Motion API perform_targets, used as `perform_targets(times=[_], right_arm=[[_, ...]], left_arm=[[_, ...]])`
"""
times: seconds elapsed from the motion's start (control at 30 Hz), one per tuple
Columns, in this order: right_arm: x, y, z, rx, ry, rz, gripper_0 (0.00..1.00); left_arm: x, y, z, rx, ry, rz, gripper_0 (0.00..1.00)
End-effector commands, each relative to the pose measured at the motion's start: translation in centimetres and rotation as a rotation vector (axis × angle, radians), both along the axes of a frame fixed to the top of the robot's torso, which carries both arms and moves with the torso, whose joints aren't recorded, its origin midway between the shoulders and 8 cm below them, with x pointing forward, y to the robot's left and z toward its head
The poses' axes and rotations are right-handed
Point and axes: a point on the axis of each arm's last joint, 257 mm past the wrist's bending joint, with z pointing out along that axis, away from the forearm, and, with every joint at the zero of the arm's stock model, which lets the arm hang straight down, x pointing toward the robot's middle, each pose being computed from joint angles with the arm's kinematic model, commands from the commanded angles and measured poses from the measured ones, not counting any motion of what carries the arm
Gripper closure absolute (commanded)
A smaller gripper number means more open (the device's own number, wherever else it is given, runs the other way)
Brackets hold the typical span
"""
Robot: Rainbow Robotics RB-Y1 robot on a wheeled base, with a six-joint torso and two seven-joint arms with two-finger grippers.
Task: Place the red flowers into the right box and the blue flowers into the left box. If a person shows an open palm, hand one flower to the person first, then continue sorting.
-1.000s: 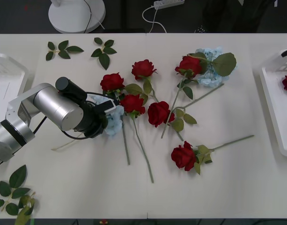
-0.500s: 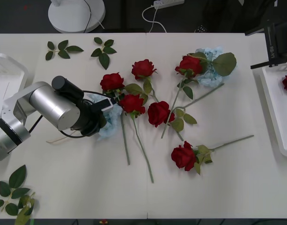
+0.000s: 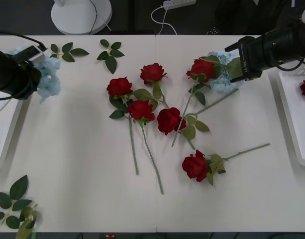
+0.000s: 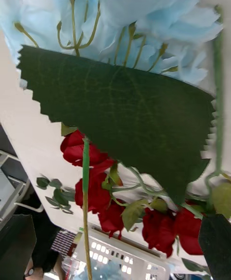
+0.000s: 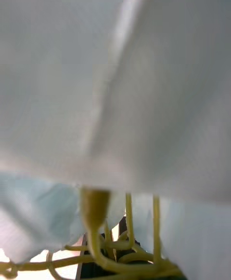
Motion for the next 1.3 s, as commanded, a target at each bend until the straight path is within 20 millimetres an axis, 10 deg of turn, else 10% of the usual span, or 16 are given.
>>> perform_targets(times=[0.03,0.3,0.73,0.8,0.93,1.07,1.3], right_arm=[[2.7,4.6,3.1,0.023,-0.073,-0.001,0.00],[3.4,7.9,0.6,-0.044,-0.095,0.010,0.00],[3.6,10.5,-0.5,-0.014,-0.095,0.002,0.00],[3.8,10.8,-0.8,-0.001,-0.099,-0.013,0.17],[4.0,11.0,-1.3,0.005,-0.099,-0.031,0.69],[3.8,10.9,-1.6,0.005,-0.085,-0.030,0.97],[2.7,9.7,-1.5,-0.003,-0.043,-0.001,1.00]], left_arm=[[0.1,7.7,7.4,0.111,-0.098,0.190,1.00],[-1.5,19.7,8.0,0.184,-0.108,0.428,1.00],[-2.2,27.5,6.1,0.253,-0.161,0.545,1.00],[-2.2,27.7,5.9,0.263,-0.162,0.540,0.99],[-2.1,27.9,5.5,0.275,-0.173,0.528,0.44],[-1.8,27.7,5.5,0.268,-0.187,0.518,0.08],[-1.6,27.1,5.2,0.241,-0.186,0.511,0.00]])
